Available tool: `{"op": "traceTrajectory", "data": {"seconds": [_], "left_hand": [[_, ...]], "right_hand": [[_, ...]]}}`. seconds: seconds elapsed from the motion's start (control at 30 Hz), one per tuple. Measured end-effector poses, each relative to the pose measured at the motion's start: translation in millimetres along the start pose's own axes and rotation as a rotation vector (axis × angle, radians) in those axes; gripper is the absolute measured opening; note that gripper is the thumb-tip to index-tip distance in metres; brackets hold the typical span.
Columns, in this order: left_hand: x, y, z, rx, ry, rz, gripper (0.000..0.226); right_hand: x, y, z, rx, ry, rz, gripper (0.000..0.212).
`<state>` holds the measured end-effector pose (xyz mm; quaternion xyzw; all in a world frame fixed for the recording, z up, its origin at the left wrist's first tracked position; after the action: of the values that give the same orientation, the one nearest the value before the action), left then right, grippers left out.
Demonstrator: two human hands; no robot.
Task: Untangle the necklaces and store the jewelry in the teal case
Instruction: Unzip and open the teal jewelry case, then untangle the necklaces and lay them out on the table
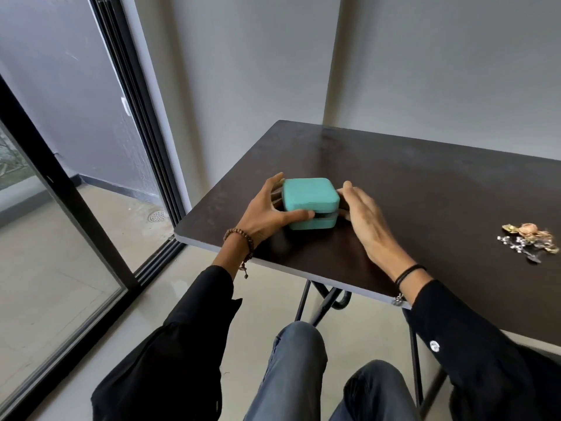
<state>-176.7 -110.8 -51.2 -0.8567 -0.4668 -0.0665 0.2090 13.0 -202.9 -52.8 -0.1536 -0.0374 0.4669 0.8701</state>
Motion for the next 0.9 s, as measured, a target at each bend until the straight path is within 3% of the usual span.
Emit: {"op": "traceTrajectory", "data": {"seconds": [0.2, 0.37, 0.63, 0.9], "left_hand": [[2.9, 8.6, -10.2, -0.022, -0.024, -0.179, 0.081], [22.9, 11.7, -1.6, 0.116, -0.108, -0.284, 0.05], [38.9, 4.5, 4.9, 0.267, -0.197, -0.324, 0.055], [46.7, 4.3, 9.5, 0.318, -0.177, -0.322, 0.043]], "right_hand": [[-13.4, -9.6, -1.7, -0.041, -0.114, -0.079, 0.047], [-16.4, -9.7, 0.8, -0.115, -0.211, -0.094, 0.011], [-17.0, -10.5, 0.7, -0.031, -0.213, -0.088, 0.001], [-15.3, -11.2, 2.2, -0.062, -0.222, -0.107, 0.001]]}}
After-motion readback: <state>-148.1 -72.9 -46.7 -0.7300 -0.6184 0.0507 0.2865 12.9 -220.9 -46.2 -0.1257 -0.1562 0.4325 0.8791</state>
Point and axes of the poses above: each hand's wrist, its own x-axis towards the middle knuckle, its own y-axis out of the palm, z = x × y, the point moved 4 cm from there along x, towards the middle knuckle, and after that the axes turned 11 degrees about y, right-handed, at the moved point
